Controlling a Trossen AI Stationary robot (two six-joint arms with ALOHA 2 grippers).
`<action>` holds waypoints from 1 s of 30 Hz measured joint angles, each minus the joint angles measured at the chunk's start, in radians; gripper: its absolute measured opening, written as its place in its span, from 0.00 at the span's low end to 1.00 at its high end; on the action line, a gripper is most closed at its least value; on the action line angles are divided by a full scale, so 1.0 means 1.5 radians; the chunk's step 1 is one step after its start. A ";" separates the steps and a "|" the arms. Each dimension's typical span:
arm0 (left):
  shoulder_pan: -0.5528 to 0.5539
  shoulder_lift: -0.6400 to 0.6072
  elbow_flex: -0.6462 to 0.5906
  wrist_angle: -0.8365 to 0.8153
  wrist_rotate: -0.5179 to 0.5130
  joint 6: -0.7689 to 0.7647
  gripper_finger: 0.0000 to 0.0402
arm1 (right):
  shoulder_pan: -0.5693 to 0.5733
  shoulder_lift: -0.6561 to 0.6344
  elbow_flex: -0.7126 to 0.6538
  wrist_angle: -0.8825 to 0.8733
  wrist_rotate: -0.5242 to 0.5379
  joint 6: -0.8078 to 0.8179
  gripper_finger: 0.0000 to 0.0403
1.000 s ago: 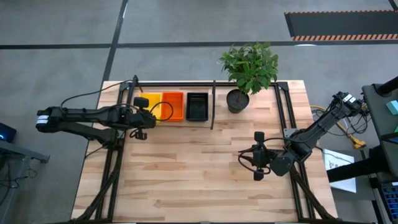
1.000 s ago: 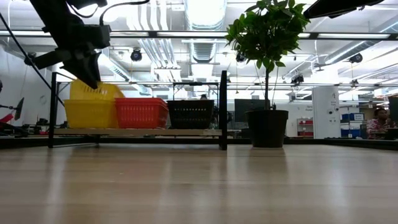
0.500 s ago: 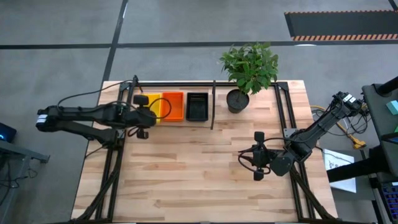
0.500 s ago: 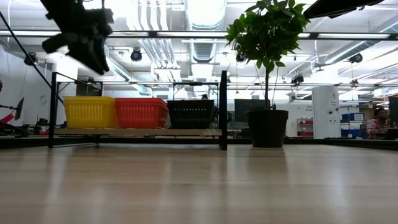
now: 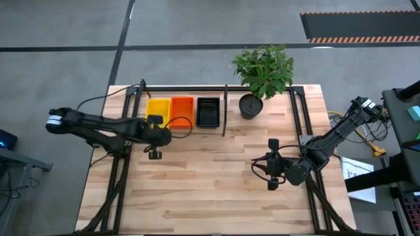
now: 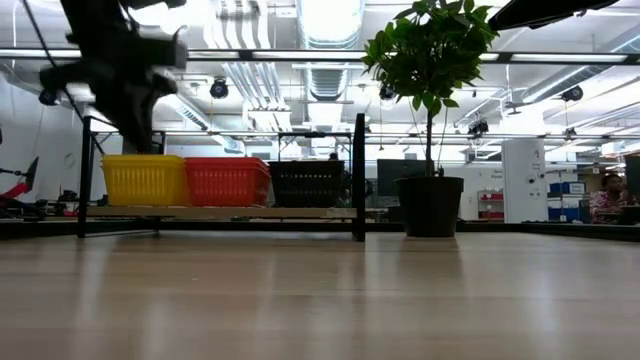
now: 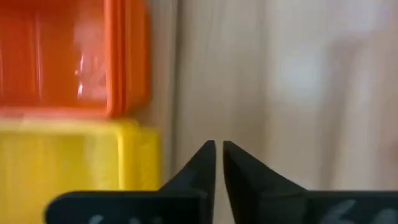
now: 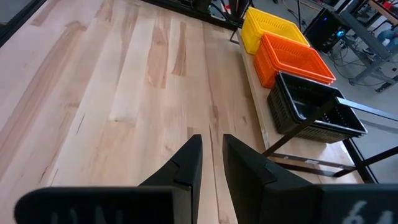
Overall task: Stack baskets on shelf by color
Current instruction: Stack the yellow basket on the yellow basket on the shelf, then return to Home Position
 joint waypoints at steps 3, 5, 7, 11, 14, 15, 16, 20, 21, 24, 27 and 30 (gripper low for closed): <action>0.001 0.055 -0.001 -0.048 -0.083 -0.004 0.01 | 0.000 0.000 0.000 -0.001 0.000 0.000 0.14; 0.003 0.083 -0.001 -0.060 -0.150 0.003 0.01 | 0.000 0.000 0.000 -0.001 0.000 0.000 0.14; 0.012 0.106 -0.001 -0.064 -0.169 0.018 0.00 | 0.000 0.000 0.000 -0.001 0.000 0.000 0.14; 0.034 0.131 -0.001 -0.064 -0.170 0.021 0.00 | 0.000 0.000 0.000 -0.001 0.000 0.001 0.14; 0.046 0.136 -0.001 -0.064 -0.174 0.021 0.00 | 0.000 0.000 0.000 -0.001 0.000 0.001 0.14; 0.050 0.135 -0.001 -0.063 -0.176 0.021 0.00 | 0.000 0.000 0.000 -0.001 0.000 0.001 0.14; 0.052 0.133 -0.001 -0.063 -0.181 0.022 0.00 | 0.000 0.000 0.000 -0.001 0.000 0.001 0.14; 0.059 0.122 -0.001 -0.063 -0.198 0.025 0.00 | 0.000 0.000 0.000 -0.001 0.000 0.004 0.14; 0.060 0.119 -0.001 -0.064 -0.198 0.027 0.00 | 0.000 0.000 0.000 -0.001 0.000 0.004 0.14; 0.057 0.109 -0.001 -0.064 -0.179 0.039 0.00 | 0.000 0.000 0.000 -0.002 0.000 0.004 0.14; 0.042 0.090 0.003 -0.061 -0.098 0.032 0.00 | 0.000 -0.001 -0.011 0.004 0.000 -0.020 0.14; 0.004 0.057 0.006 0.047 0.011 0.006 0.00 | -0.008 -0.001 -0.058 0.065 -0.002 -0.074 0.14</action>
